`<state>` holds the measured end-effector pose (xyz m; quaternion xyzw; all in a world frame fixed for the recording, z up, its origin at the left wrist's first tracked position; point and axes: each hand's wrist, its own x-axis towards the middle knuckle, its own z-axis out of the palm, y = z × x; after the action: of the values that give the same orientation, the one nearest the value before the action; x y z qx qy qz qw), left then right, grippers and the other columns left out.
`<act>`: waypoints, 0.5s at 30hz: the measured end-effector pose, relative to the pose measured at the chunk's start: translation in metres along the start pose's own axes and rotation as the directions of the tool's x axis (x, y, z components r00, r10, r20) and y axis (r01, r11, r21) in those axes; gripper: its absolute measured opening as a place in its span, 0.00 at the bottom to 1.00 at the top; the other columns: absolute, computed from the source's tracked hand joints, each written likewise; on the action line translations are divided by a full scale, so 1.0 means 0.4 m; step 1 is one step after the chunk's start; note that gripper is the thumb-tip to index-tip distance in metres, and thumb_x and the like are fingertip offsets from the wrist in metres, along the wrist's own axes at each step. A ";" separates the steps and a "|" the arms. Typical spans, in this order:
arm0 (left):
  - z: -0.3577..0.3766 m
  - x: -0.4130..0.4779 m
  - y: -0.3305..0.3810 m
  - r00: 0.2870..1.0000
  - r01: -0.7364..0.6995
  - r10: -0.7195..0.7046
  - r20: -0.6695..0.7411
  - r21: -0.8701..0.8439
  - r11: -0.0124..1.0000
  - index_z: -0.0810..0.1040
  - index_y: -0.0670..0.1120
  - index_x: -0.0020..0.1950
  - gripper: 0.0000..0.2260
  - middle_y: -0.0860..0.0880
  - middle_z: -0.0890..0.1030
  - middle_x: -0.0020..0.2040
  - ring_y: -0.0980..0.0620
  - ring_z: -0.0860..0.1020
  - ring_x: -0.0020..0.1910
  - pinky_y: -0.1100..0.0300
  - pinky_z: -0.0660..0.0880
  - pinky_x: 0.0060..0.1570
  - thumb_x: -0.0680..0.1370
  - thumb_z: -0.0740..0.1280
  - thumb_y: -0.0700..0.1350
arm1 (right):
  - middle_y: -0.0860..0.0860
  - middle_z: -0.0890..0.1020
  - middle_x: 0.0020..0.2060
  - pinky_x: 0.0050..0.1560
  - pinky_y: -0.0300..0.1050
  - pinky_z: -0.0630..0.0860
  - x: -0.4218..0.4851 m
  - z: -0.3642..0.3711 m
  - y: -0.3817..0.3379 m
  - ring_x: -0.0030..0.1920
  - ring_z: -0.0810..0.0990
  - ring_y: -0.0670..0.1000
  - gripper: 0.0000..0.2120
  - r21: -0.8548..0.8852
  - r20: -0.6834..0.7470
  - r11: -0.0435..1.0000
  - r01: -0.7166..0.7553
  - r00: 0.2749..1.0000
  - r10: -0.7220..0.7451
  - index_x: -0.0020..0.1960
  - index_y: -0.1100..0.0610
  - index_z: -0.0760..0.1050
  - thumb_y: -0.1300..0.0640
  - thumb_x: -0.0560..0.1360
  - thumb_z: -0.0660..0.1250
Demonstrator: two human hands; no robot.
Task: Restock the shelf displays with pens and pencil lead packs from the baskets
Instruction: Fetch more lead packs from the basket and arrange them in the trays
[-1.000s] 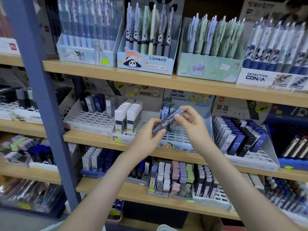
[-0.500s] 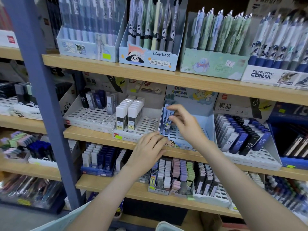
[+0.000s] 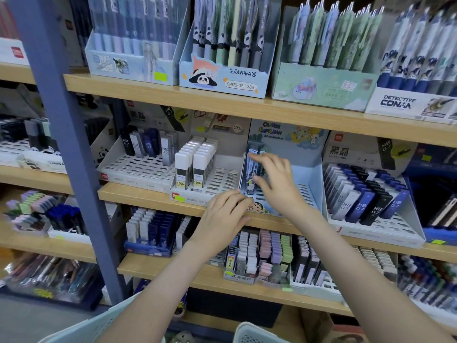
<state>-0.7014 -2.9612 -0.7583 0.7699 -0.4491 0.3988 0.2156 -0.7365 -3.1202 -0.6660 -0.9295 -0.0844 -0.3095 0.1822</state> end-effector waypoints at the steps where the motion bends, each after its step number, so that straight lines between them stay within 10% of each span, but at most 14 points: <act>1: -0.002 0.002 0.001 1.000 -0.003 0.003 0.000 0.002 1.000 0.70 0.46 0.62 0.15 0.48 0.78 0.56 0.48 0.71 0.62 0.53 0.69 0.61 0.77 0.65 0.49 | 0.51 0.70 0.66 0.63 0.47 0.59 0.000 0.000 -0.003 0.64 0.62 0.54 0.22 -0.021 0.007 1.000 -0.015 1.000 0.015 0.71 0.50 0.67 0.60 0.78 0.63; 5: -0.010 -0.008 0.028 0.999 -0.022 0.025 -0.048 0.052 0.998 0.69 0.43 0.64 0.15 0.45 0.77 0.61 0.46 0.70 0.65 0.53 0.64 0.66 0.78 0.63 0.46 | 0.52 0.64 0.71 0.65 0.53 0.57 -0.038 -0.007 0.000 0.67 0.59 0.54 0.24 -0.101 -0.010 0.995 -0.019 1.000 0.019 0.73 0.45 0.61 0.55 0.79 0.61; 10: 0.049 -0.165 0.160 0.998 -0.040 0.038 -0.048 -0.060 0.997 0.71 0.42 0.63 0.15 0.43 0.73 0.65 0.45 0.70 0.64 0.51 0.64 0.65 0.76 0.63 0.40 | 0.56 0.74 0.59 0.63 0.35 0.59 -0.273 0.007 0.025 0.58 0.68 0.52 0.17 0.016 -0.232 0.998 0.059 0.971 -0.054 0.67 0.58 0.67 0.60 0.78 0.59; 15: 0.200 -0.433 0.272 0.873 -0.034 0.149 0.464 -0.246 0.969 0.72 0.43 0.60 0.16 0.46 0.77 0.61 0.47 0.74 0.59 0.55 0.68 0.59 0.72 0.63 0.42 | 0.52 0.74 0.53 0.55 0.38 0.65 -0.666 0.161 0.136 0.53 0.73 0.52 0.15 0.055 0.288 0.996 -0.076 0.956 0.057 0.64 0.58 0.68 0.56 0.78 0.57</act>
<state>-0.8097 -2.9812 -0.9481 0.7920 -0.5678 0.1509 0.1663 -0.8984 -3.1568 -0.8908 -0.9603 -0.0886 -0.1627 0.2086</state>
